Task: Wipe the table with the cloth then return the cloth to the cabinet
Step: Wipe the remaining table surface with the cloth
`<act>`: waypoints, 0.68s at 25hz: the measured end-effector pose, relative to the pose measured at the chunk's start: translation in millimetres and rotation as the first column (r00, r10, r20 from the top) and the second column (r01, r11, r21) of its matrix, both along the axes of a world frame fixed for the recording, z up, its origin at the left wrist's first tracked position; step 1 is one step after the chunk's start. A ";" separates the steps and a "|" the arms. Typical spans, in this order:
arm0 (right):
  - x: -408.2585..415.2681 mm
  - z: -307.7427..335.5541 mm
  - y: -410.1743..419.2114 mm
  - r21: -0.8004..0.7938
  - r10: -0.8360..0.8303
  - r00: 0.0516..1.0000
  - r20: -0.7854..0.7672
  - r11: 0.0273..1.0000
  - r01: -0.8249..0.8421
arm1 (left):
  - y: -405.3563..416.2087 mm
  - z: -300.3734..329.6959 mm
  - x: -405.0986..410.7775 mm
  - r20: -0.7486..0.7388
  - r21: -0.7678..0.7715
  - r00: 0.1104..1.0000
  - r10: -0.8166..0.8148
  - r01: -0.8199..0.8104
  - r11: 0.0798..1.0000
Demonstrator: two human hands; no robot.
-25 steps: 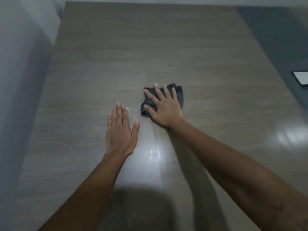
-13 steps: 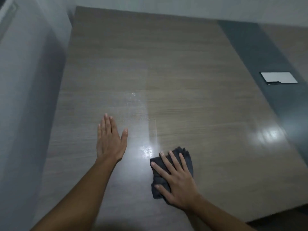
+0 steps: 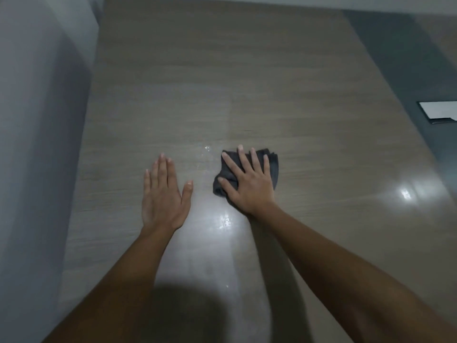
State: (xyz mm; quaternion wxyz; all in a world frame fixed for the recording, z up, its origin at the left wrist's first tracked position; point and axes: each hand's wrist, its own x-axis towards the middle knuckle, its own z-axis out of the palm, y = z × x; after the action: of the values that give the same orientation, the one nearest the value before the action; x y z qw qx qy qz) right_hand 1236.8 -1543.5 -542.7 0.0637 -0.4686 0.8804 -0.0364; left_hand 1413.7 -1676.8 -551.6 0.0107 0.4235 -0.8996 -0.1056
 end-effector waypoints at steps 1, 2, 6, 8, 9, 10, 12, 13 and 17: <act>-13.9 -1.5 -19.0 -0.003 -0.009 1.000 -0.001 1.000 0.009 | -10.0 -1.1 -8.4 -0.003 -0.002 1.000 0.003 -0.003 1.000; -27.9 -2.2 -37.6 -0.001 -0.012 1.000 -0.001 1.000 0.012 | -21.4 -2.9 -16.7 -0.005 -0.007 1.000 0.011 -0.011 1.000; -83.7 -2.5 -71.2 0.000 0.051 0.999 -0.008 0.999 -0.051 | -75.4 -9.2 -41.1 0.000 -0.037 1.000 0.030 -0.030 0.999; -119.3 -6.1 -54.5 -0.018 0.018 0.999 -0.040 1.000 -0.018 | -96.7 -8.1 -49.7 0.009 -0.031 0.999 0.035 -0.034 0.999; -141.1 -7.4 -43.9 -0.028 -0.024 0.999 -0.046 0.999 0.023 | -103.7 -7.3 -53.3 0.012 -0.035 0.999 0.034 -0.033 0.999; -162.5 -5.9 -33.4 -0.024 -0.068 0.997 -0.042 0.997 0.067 | -107.0 -6.0 -55.7 0.013 -0.041 0.999 0.030 -0.030 0.999; -200.9 -0.3 -28.9 0.018 -0.139 0.990 -0.020 0.990 0.139 | -109.0 -3.2 -54.9 0.011 -0.047 0.999 0.036 -0.036 0.998; -217.1 1.8 -33.4 0.033 -0.174 0.984 -0.025 0.984 0.175 | -107.7 -2.9 -54.5 0.005 -0.054 0.999 0.037 -0.036 0.998; -237.8 3.8 -93.5 0.040 -0.296 0.955 -0.018 0.954 0.297 | -110.1 -4.4 -58.7 -0.017 -0.078 0.999 0.049 -0.050 0.996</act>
State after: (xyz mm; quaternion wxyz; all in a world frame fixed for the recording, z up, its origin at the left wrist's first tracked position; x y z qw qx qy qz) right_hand 998.9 -1637.1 -538.9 0.0622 -0.3299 0.9417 -0.0239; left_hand 1355.1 -1786.9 -556.0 0.0366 0.4442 -0.8922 -0.0729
